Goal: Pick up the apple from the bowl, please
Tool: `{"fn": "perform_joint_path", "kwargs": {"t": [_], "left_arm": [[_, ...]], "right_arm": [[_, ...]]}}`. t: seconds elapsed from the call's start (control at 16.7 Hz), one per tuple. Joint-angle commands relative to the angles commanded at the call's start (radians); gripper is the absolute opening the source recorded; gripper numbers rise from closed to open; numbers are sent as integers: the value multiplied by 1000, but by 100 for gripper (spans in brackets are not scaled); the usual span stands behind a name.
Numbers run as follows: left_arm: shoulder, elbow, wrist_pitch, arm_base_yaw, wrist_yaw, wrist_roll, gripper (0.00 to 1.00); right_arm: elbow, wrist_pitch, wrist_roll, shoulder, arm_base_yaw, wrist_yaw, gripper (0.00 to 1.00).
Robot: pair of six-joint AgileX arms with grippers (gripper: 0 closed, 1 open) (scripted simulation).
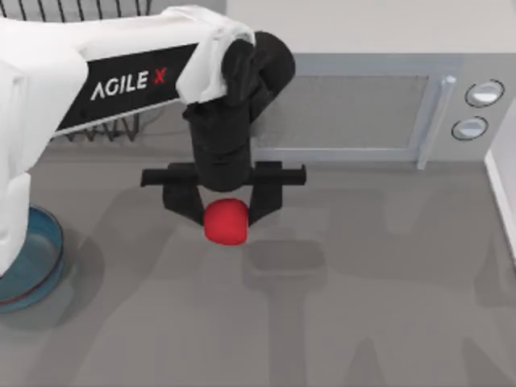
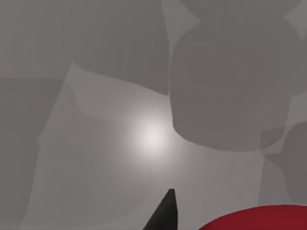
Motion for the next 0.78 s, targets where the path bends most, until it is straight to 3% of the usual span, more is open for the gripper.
{"fn": "perform_joint_path", "kwargs": {"t": [0.42,0.78], "left_arm": [[0,0,0,0,0,0,98],[0,0,0,0,0,0,100]], "right_arm": [[0,0,0,0,0,0,100],[0,0,0,0,0,0,100]]}}
